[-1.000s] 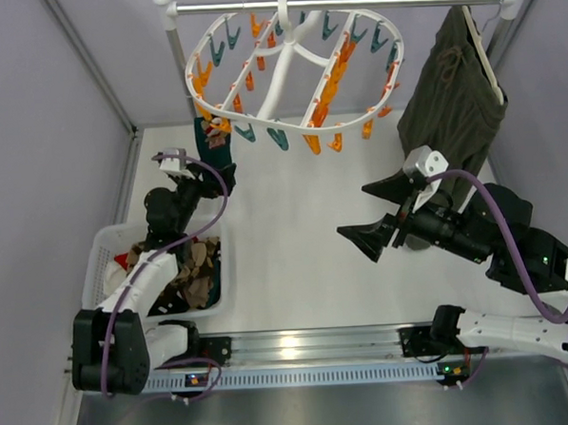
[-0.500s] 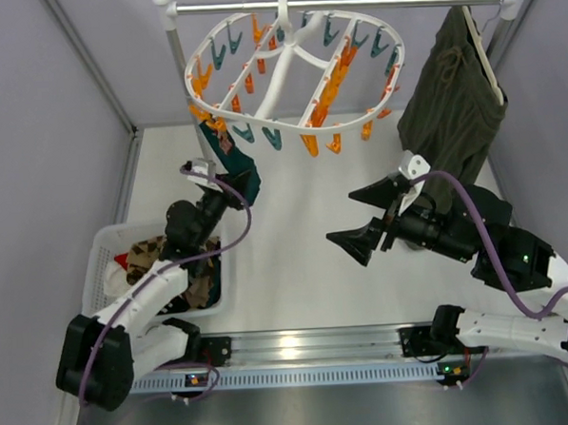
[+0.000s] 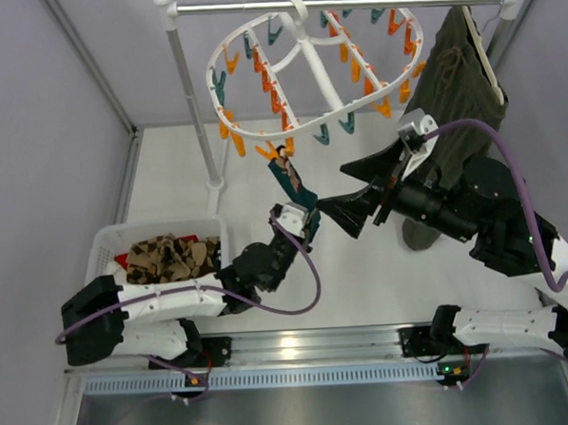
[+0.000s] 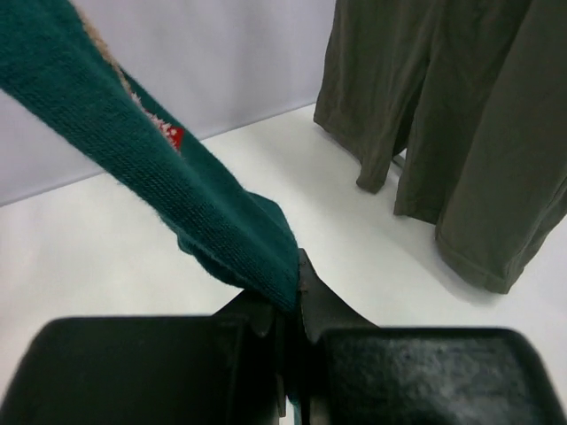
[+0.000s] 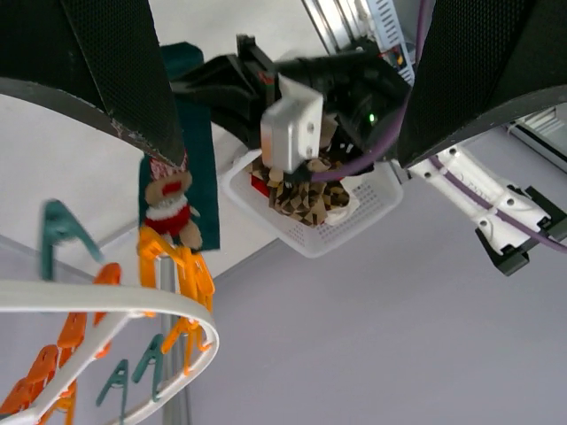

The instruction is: Remove the socks clipped to the hanger

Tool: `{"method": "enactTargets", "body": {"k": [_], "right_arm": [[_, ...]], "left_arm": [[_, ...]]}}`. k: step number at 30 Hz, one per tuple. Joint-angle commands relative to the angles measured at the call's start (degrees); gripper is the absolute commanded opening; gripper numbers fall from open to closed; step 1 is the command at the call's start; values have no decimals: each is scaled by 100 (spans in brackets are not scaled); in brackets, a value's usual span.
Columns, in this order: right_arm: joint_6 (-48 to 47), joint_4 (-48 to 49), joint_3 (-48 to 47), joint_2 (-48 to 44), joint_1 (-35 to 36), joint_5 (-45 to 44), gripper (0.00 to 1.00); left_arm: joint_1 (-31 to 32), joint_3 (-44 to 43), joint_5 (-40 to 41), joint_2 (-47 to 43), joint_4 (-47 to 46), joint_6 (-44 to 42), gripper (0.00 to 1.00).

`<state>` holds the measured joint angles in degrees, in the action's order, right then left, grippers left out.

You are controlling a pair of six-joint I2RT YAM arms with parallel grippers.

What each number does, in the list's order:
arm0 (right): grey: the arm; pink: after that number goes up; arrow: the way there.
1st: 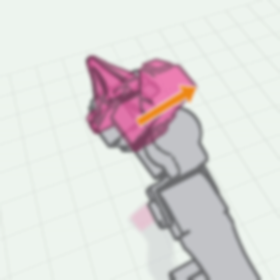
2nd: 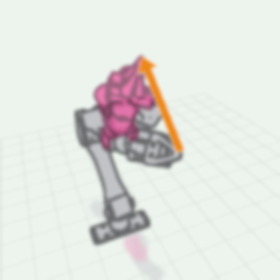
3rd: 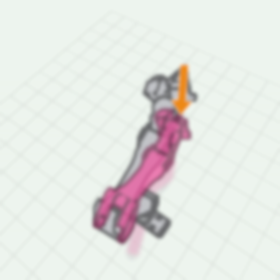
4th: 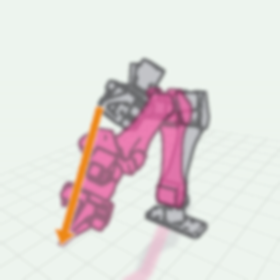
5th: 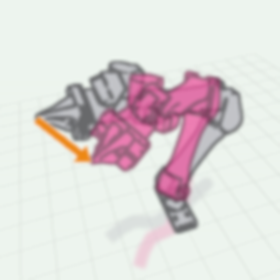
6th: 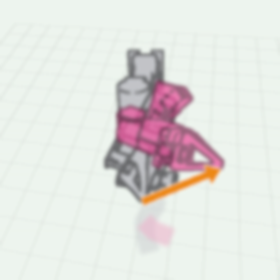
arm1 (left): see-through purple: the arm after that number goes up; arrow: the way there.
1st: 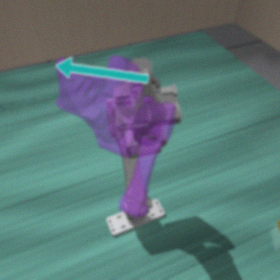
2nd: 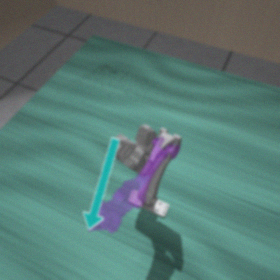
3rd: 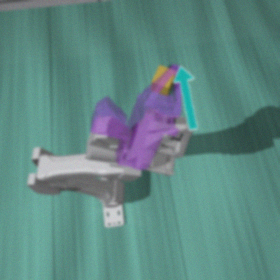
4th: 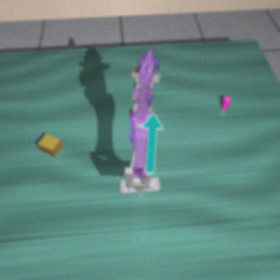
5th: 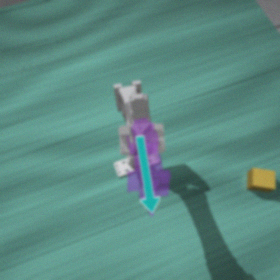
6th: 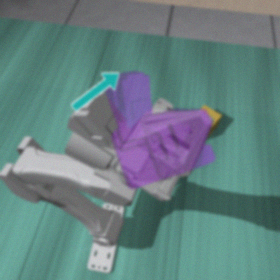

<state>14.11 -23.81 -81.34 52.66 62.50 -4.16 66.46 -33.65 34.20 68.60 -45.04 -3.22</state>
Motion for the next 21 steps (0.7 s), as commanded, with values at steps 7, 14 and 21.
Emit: {"method": "enactTargets", "body": {"k": [7, 14, 21], "right_arm": [[-487, -1335, -1744, 1087, 25, -891, 93], [-875, -1714, -1868, 1395, 25, -2498, 83], [-1006, -1626, -1771, 1545, 34, -3380, 81]], "left_arm": [[869, -1223, 1678, 1217, -330, -1242, 0], [878, -1249, 1652, 1375, -330, -1075, 0], [895, -1346, 1582, 1499, -330, -1049, 0]]}}
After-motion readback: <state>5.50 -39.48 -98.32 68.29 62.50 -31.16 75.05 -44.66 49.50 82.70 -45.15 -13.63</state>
